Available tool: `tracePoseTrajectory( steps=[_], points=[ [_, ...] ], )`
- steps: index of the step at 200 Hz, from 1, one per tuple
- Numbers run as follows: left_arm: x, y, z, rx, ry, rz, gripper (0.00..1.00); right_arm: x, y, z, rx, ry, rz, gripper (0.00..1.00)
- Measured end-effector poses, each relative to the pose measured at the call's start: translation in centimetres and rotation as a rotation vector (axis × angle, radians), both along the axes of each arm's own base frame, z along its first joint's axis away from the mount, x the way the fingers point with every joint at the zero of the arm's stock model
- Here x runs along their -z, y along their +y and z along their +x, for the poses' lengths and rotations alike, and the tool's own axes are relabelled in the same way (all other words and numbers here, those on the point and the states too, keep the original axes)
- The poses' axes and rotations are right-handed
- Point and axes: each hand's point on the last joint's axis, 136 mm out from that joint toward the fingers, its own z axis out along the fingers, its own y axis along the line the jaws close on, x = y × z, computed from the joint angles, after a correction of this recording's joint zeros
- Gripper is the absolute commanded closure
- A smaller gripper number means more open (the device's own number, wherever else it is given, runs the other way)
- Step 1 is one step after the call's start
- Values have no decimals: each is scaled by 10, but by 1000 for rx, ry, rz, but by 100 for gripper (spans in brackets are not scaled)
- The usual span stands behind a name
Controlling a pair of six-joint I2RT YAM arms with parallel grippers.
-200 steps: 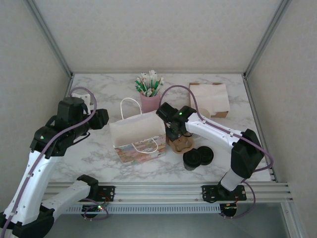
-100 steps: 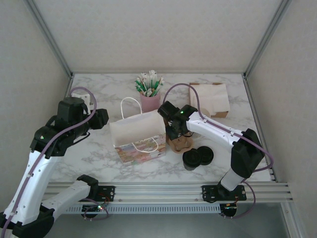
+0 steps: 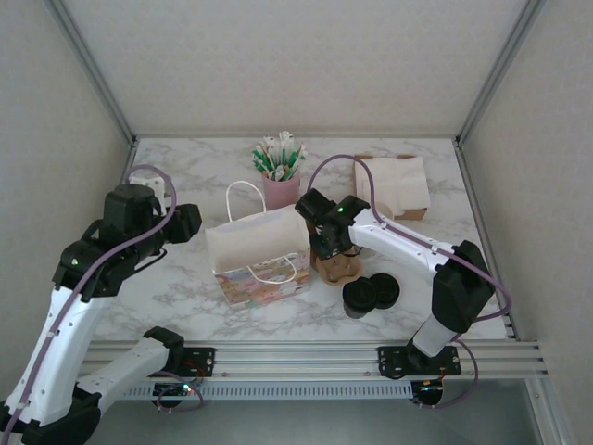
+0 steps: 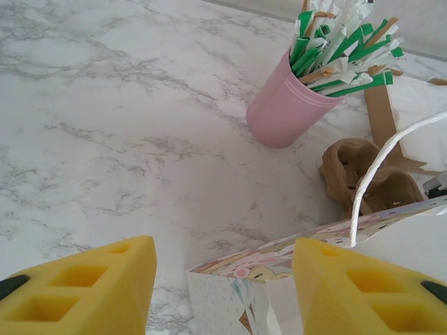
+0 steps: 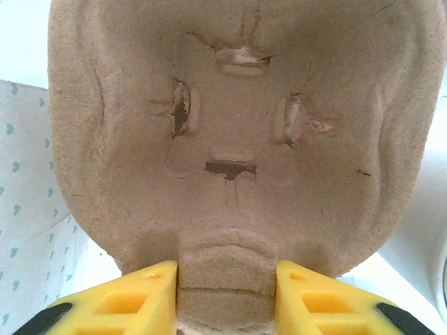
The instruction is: Pack the takeout coffee
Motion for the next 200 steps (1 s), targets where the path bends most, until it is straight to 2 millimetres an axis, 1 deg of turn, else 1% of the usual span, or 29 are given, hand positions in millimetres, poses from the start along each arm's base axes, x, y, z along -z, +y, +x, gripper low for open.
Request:
tracePoseTrajectory(
  steps=[28, 57, 72, 91, 118, 142, 157, 181, 190, 200],
  points=[
    [-2, 3, -4, -18, -7, -14, 35, -6, 0, 2, 6, -18, 11, 65],
    [-2, 6, -11, -34, 3, -33, 28, -22, 3, 8, 11, -66, 53, 66],
    [4, 6, -15, -33, 27, -39, 28, -33, 4, 12, 14, -101, 76, 66],
    [16, 3, -19, -26, 78, -50, 28, -45, 5, 14, 17, -138, 107, 66],
    [38, 0, -24, -26, 165, -49, 30, -56, 6, 15, 15, -168, 138, 66],
    [54, -5, -27, -16, 223, -67, 31, -64, 6, 16, 12, -191, 154, 66],
    [60, -9, -29, -7, 247, -83, 32, -67, 6, 17, 8, -201, 156, 66],
    [61, -14, -29, 5, 259, -108, 35, -69, 5, 17, -1, -212, 153, 67],
    [61, -15, -29, 8, 264, -114, 39, -69, 4, 18, -3, -214, 152, 67],
    [61, -16, -29, 6, 268, -119, 48, -69, 4, 18, -4, -215, 151, 66]
  ],
)
